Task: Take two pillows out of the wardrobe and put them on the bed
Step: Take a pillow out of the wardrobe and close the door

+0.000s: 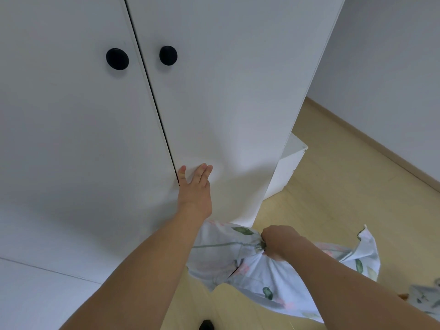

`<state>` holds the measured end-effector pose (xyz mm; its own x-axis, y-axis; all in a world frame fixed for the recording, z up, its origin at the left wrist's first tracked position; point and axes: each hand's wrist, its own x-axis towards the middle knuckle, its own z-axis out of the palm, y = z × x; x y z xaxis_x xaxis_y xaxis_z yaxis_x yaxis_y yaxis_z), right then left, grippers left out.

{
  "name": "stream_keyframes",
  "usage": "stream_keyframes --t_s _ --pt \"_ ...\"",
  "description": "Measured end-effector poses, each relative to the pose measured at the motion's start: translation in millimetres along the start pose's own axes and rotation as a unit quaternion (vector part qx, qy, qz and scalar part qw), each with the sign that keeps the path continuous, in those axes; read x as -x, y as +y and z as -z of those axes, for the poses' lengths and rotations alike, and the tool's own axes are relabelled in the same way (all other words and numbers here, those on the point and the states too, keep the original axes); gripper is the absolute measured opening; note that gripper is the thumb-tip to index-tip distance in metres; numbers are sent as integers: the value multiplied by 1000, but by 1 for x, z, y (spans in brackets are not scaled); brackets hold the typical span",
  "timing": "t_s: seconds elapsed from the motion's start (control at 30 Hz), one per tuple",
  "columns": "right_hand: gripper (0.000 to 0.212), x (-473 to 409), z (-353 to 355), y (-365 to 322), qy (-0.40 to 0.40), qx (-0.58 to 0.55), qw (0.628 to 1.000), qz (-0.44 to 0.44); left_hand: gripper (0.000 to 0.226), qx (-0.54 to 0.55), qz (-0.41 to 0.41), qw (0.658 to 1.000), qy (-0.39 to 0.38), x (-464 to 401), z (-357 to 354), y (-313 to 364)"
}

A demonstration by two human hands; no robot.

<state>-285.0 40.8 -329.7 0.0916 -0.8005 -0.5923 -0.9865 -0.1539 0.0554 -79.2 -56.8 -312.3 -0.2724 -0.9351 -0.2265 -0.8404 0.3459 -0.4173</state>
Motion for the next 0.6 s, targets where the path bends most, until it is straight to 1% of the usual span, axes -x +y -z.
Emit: stream_keyframes --t_s 0.13,0.2,0.27,0.3,0.37,0.43,0.47,0.53,0.6 --pt "16 1 -1 0 -2 -4 1000 -5 64 9 -1 1000 2 1 -1 -1" --pt "14 0 -1 0 -4 -2 1000 -5 61 31 -10 999 11 1 -1 -1" --pt "15 -1 -1 -1 -3 -3 1000 -6 58 67 -38 997 30 3 -3 -3" --pt "16 -2 -1 -1 -4 -3 1000 -8 58 85 -65 994 37 5 -5 -4" --pt "17 -5 -1 -3 -7 -4 1000 -10 57 129 -142 981 35 12 -12 -6" --pt "16 -8 -1 -5 -8 -5 1000 -11 56 189 -210 959 14 25 -21 -6" --pt "15 -9 -1 -7 -9 -3 1000 -10 56 228 -221 948 5 31 -26 -7" --pt "13 -13 -1 -11 -10 5 1000 -8 58 297 -215 930 -11 41 -37 -6" --pt "13 -17 -1 -16 -5 11 1000 0 66 306 -220 926 -32 48 -49 -3"
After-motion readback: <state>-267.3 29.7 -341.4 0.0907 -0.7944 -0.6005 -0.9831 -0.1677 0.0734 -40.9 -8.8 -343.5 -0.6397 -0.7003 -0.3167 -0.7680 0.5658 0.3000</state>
